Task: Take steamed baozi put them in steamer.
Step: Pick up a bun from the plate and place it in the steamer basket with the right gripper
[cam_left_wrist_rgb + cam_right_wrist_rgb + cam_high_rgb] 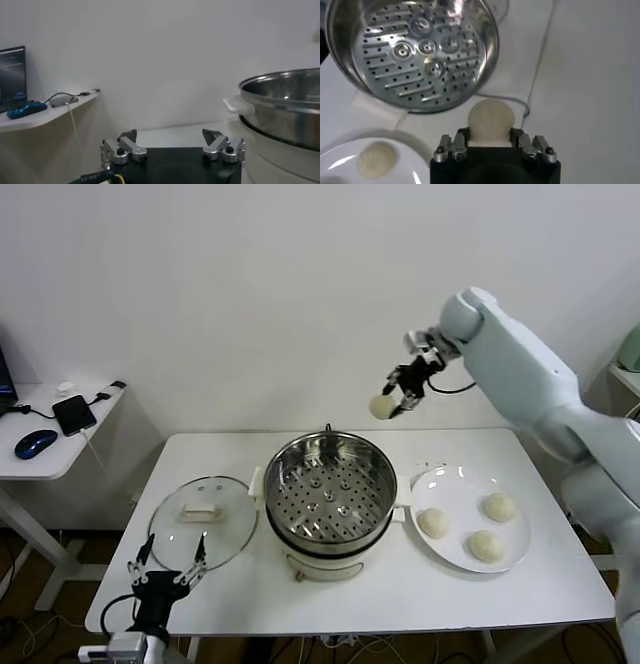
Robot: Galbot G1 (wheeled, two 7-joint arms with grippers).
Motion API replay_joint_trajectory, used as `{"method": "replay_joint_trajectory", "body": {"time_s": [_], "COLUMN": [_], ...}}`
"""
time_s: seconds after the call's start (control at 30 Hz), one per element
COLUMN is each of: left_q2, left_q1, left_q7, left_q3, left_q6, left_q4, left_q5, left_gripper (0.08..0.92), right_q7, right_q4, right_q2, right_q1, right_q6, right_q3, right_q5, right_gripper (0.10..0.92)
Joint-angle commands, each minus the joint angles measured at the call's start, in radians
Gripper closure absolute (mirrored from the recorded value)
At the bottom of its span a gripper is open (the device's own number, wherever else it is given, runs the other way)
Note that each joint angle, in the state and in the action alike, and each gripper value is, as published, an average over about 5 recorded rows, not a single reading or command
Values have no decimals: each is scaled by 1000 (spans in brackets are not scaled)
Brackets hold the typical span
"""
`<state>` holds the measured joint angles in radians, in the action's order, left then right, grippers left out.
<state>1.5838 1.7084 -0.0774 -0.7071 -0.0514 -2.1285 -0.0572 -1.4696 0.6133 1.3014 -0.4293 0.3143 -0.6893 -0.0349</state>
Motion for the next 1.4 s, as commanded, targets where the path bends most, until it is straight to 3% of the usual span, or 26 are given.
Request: {"method": "replay_joint_trajectory", "body": {"time_s": [0.03,0.2,0.37,0.77,1.03,1.4], "left_q2": [2,6,11,23,27,29], "left_q1": [-3,2,6,0,-6,-8], "left_q7": [0,0,1,1,0,0], "left_q3": [1,1,0,1,5,7], "left_q6": [-4,-5,-5,-8,-13,-13], "left_q4": [-5,-7,-10,-8,-3,4], "left_q5": [8,8,8,7,6,5], "left_gripper": [177,177,177,177,177,177], "right_q7": [-36,-47,-15,52,239,291], "right_q4": [-85,-55,-8,114,108,75], "right_q2": [150,181,190,156,157,171], "right_q1": [-125,-86,-31,81,133,162], "right_q6": [291,445,555,558,558,558], "right_q3": [-226,-283,-284,-223,-178,-142], "right_q5": [163,146,39,-212,-374,-444], "right_gripper": [471,466,467,471,466,468]}}
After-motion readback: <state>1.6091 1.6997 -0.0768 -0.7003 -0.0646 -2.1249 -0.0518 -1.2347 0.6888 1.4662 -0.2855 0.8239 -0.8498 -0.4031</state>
